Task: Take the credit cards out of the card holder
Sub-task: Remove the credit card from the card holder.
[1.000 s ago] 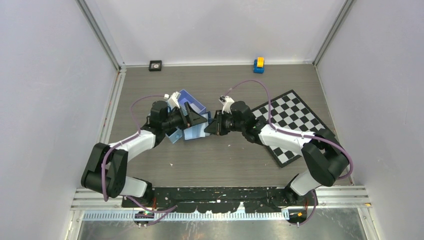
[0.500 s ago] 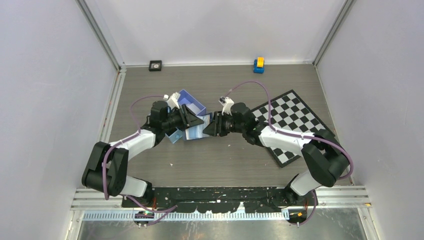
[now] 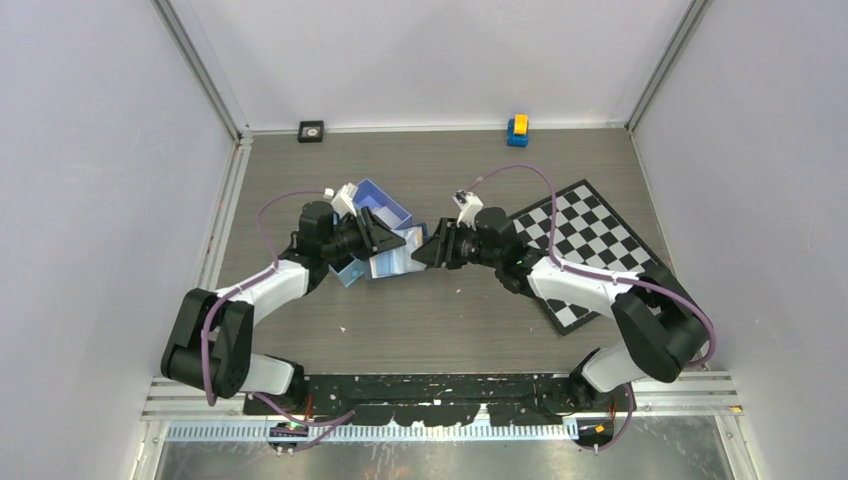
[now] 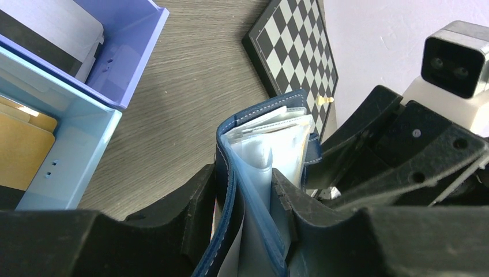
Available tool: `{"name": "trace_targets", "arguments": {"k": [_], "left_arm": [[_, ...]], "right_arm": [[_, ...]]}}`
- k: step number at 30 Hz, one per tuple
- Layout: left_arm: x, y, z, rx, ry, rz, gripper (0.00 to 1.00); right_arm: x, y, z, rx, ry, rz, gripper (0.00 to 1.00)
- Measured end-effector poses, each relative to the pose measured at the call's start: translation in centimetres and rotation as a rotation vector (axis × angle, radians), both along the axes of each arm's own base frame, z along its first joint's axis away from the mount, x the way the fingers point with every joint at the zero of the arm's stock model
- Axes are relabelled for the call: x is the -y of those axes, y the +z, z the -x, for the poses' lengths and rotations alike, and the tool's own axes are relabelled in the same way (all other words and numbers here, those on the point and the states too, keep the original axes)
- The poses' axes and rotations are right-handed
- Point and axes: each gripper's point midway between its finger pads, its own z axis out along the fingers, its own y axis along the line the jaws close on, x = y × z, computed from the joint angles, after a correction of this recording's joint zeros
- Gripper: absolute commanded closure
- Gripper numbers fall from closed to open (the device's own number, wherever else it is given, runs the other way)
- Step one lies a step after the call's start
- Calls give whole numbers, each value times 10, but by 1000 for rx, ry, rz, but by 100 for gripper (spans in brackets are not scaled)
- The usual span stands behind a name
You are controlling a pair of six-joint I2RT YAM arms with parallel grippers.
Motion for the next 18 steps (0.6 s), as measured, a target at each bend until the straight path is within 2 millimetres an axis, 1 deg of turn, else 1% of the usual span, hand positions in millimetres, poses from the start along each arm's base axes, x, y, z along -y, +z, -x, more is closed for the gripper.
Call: {"name": "trace_targets", "arguments": {"k": [2, 3, 6, 9, 11, 15, 16, 18], "left_arm": [[-1, 0, 0, -1, 3, 2, 96], [-1, 0, -1, -2, 4, 2, 97], [-2, 0, -1, -6, 10, 4, 100], [-4, -2, -1, -18, 21, 10, 100], [-6, -3, -2, -21, 26, 13, 100], [-5, -1, -1, -23, 24, 35, 100], [-5, 1, 0, -18, 20, 46, 100], [-3, 4, -1, -10, 17, 62, 100]], "right_arm": [[7, 0, -6, -6, -33, -5, 55], [10, 1, -8, -6, -49, -7, 58], [17, 7, -15, 2, -84, -20, 72], [17, 10, -16, 5, -94, -30, 82], [17, 10, -16, 5, -94, -31, 84], [17, 11, -16, 4, -93, -32, 84], [17, 10, -16, 4, -92, -32, 83], [17, 10, -16, 3, -92, -30, 79]]}}
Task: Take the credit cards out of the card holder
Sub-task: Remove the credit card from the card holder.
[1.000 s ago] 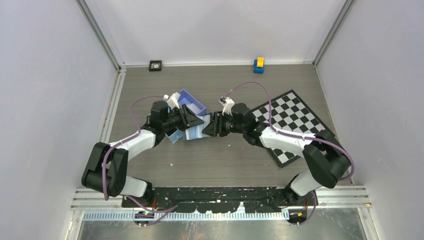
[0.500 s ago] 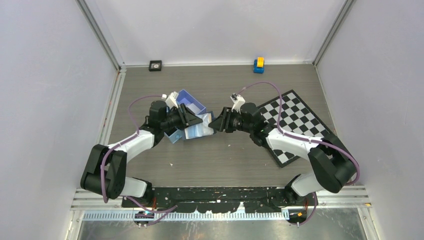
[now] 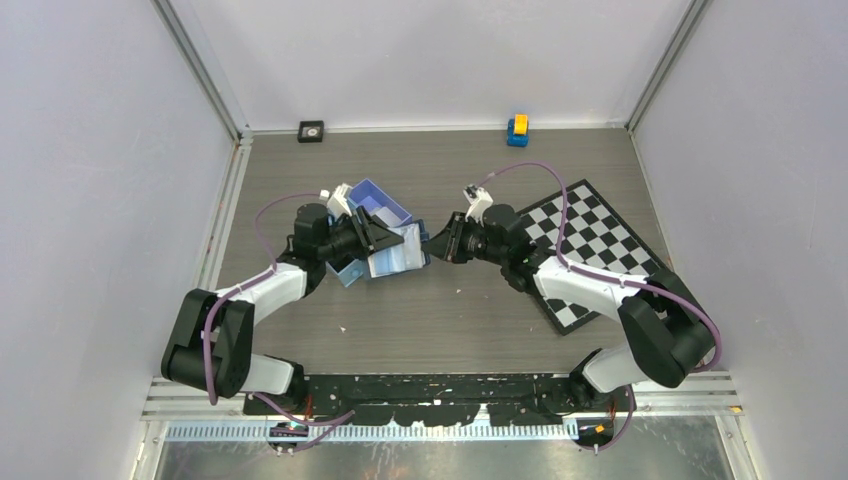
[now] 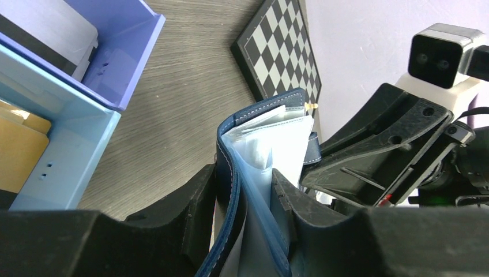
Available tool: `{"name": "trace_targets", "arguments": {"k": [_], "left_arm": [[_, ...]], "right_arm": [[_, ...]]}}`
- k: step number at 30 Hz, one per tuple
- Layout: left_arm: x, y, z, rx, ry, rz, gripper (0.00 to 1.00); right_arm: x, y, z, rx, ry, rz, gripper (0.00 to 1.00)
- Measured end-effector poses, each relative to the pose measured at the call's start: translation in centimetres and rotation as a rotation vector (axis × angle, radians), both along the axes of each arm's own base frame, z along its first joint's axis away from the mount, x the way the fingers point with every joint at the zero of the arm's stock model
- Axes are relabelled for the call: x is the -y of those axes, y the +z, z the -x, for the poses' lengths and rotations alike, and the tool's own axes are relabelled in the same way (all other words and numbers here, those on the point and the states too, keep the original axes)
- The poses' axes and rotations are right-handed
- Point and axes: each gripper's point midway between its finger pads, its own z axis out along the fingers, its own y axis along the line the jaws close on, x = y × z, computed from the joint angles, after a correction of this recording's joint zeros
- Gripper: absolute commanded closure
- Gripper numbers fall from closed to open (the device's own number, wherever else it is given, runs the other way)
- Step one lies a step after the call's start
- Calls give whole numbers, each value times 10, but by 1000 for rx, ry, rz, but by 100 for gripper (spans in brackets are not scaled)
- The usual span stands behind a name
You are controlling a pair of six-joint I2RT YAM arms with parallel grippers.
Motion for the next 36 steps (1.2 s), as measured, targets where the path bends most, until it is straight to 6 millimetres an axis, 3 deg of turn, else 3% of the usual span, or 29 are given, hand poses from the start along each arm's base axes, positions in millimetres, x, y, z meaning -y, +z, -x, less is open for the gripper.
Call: {"name": "trace_targets", "arguments": {"k": [4, 8, 17, 25, 32, 36], "left_arm": [[1, 4, 0, 11, -8, 14, 100], [2, 5, 0, 12, -11, 18, 100], [1, 2, 1, 3, -7, 9, 100], [2, 8, 2, 23, -14, 30, 100], [7, 8, -2, 16, -29, 85, 98], [7, 10, -2, 24, -31, 89, 89]], "right_arm": [[0, -1, 0, -2, 3, 5, 71], [0, -1, 2, -3, 9, 3, 71], [-2, 1, 4, -3, 24, -9, 84], [-1, -1, 3, -7, 17, 4, 87], [2, -7, -3, -15, -10, 57, 80], [3, -17, -6, -32, -19, 87, 77]]}}
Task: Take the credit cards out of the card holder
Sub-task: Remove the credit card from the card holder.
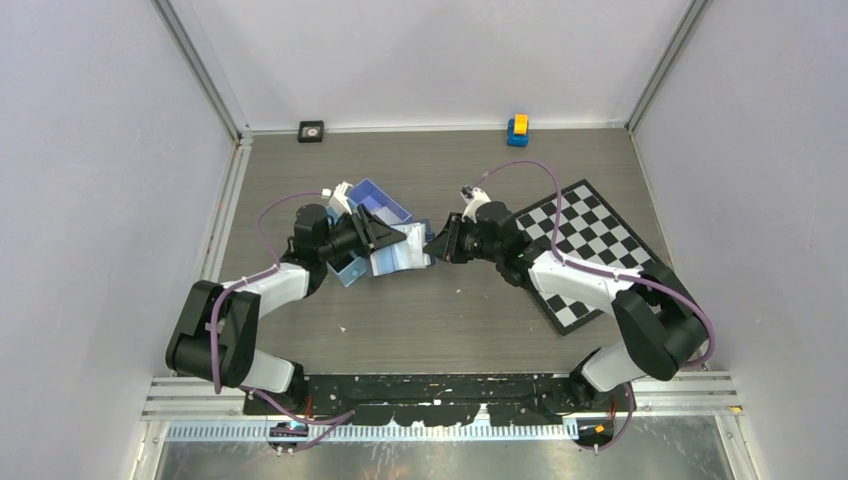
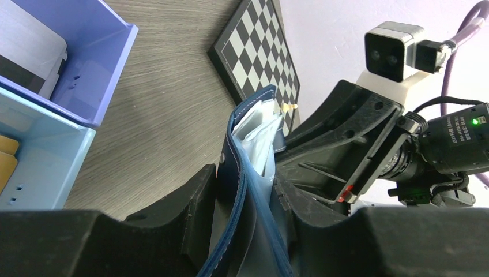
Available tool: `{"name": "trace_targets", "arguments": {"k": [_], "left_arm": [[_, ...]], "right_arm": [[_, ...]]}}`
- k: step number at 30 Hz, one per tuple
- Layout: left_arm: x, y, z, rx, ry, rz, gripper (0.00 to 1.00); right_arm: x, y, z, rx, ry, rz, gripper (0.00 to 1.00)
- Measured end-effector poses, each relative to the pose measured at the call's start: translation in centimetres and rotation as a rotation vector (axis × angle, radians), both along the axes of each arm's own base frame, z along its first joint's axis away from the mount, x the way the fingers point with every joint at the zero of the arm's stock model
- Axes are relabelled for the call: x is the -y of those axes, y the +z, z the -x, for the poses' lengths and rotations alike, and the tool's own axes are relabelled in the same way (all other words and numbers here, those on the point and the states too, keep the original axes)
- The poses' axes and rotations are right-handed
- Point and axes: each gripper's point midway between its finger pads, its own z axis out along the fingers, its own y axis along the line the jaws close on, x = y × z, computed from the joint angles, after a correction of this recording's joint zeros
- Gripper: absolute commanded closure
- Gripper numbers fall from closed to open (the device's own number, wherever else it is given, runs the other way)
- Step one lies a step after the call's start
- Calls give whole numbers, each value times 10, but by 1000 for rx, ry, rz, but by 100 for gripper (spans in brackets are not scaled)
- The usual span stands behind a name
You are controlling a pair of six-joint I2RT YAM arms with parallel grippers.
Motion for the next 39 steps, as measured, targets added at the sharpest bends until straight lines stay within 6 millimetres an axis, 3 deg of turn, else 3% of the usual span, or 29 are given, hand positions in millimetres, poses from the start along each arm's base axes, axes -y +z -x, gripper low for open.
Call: {"name": "trace_targets", "arguments": {"k": [4, 10, 14, 22, 25, 31, 39], "left_arm": [[4, -1, 3, 3, -14, -5, 81], [6, -7, 6, 2, -29, -26, 80], [4, -12, 4, 4, -17, -51, 82], [5, -16, 6, -5, -20, -68, 78], [6, -17, 6, -5, -22, -68, 82], [6, -17, 7, -10, -24, -70, 97], [9, -15, 11, -8, -40, -62, 100]], "right_arm": [[1, -12, 0, -18, -2, 41, 73], [2, -21, 7, -32, 10, 79, 60], [-1, -20, 11, -27, 33, 78, 54], [-8, -14, 13, -9, 56, 53, 51], [-8, -14, 13, -9, 56, 53, 53], [-9, -13, 13, -5, 55, 47, 57], [-10, 2, 18, 31, 67, -26, 57]]}}
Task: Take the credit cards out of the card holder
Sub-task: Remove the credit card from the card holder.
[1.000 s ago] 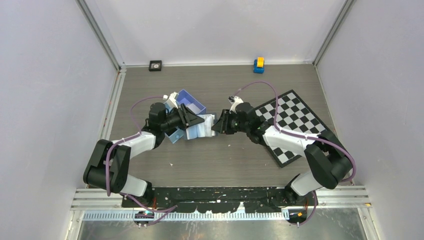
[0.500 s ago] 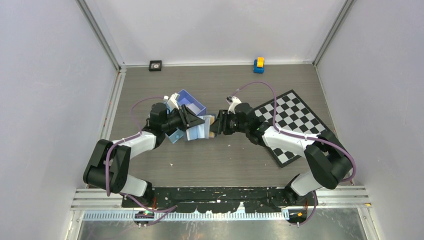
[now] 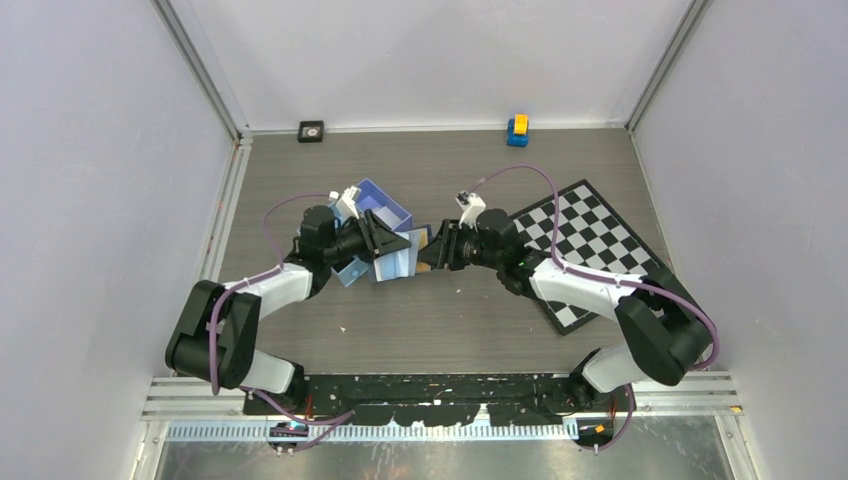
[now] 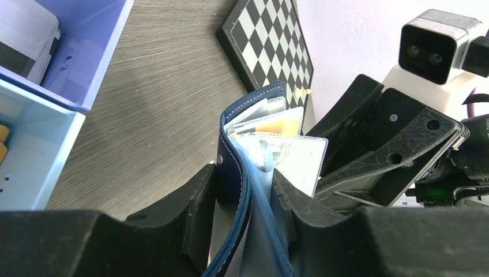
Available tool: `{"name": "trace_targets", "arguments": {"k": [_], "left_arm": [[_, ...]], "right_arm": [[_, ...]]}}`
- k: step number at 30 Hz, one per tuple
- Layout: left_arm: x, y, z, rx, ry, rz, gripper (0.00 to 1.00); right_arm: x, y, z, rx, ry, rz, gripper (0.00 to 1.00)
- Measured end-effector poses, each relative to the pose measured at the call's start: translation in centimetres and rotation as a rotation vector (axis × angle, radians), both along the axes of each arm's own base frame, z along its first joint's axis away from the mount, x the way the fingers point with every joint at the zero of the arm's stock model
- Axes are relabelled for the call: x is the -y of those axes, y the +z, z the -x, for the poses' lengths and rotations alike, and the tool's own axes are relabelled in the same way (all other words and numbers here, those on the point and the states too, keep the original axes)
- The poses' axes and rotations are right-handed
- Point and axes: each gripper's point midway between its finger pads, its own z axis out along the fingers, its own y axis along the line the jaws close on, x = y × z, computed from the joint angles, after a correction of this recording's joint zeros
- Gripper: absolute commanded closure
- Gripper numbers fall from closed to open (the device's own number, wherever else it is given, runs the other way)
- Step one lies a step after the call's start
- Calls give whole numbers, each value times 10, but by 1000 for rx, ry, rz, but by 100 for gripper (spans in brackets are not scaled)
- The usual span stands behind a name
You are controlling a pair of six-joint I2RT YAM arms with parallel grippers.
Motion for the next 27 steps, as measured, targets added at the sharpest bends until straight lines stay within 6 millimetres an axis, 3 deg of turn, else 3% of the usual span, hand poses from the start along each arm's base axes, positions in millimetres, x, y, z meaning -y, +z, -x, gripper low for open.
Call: {"name": "trace_targets", "arguments": {"k": [7, 11, 14, 16, 20, 24, 27], "left_arm": [[3, 16, 1, 41, -18, 38, 84], [7, 23, 2, 65, -35, 58, 84], [9, 24, 4, 69, -43, 61, 70], [9, 23, 3, 68, -42, 60, 67], [7, 19, 3, 60, -32, 34, 41], [5, 18, 6, 59, -19, -4, 5], [2, 26, 8, 83, -8, -11, 0]], "right_arm": [[-5, 7, 3, 8, 29, -36, 64], [-8, 6, 5, -2, 43, -49, 84], [-9, 6, 5, -6, 43, -52, 95], [-8, 5, 4, -9, 38, -53, 97], [-8, 5, 4, -12, 34, -52, 99], [-6, 5, 1, -14, 18, -52, 100], [-3, 4, -2, -19, 4, -48, 100]]}}
